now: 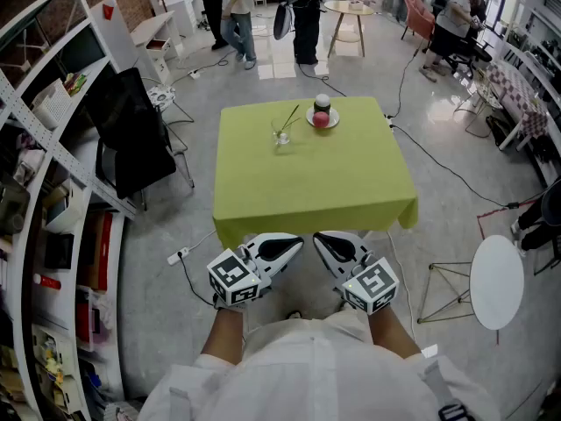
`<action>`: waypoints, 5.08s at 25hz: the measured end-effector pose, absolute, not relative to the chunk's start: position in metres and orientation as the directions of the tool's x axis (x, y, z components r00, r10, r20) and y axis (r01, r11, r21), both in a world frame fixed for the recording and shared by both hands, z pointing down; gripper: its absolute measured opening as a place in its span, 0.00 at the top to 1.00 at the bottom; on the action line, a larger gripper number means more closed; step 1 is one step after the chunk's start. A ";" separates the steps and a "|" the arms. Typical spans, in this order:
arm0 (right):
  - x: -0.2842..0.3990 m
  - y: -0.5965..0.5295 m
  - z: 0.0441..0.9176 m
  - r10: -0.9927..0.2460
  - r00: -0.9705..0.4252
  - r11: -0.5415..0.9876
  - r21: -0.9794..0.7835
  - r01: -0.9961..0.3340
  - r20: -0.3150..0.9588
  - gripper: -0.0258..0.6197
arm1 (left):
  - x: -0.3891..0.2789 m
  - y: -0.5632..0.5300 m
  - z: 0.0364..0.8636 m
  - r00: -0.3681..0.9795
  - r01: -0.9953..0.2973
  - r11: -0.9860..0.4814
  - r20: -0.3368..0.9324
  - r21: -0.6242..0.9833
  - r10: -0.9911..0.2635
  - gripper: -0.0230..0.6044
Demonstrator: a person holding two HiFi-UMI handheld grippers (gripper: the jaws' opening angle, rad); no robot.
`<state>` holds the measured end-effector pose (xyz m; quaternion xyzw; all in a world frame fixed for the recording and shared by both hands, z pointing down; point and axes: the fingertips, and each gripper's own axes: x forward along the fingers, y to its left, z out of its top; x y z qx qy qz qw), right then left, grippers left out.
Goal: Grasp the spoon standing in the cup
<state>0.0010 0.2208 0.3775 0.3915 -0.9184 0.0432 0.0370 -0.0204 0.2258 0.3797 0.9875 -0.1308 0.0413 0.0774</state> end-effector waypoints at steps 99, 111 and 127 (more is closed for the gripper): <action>0.036 -0.043 0.423 -0.619 -0.740 0.735 -0.140 -0.664 0.262 0.95 | 0.023 -0.037 0.437 0.948 -0.286 -0.912 0.228 0.295 -0.223 0.96; 0.033 -0.083 0.446 -0.646 -0.671 0.704 -0.056 -0.708 0.364 0.95 | 0.012 -0.072 0.454 0.948 -0.282 -0.903 0.240 0.325 -0.209 0.96; 0.044 -0.118 0.463 -0.650 -0.610 0.696 0.032 -0.718 0.454 0.87 | 0.021 -0.093 0.468 0.948 -0.286 -0.889 0.242 0.359 -0.207 0.96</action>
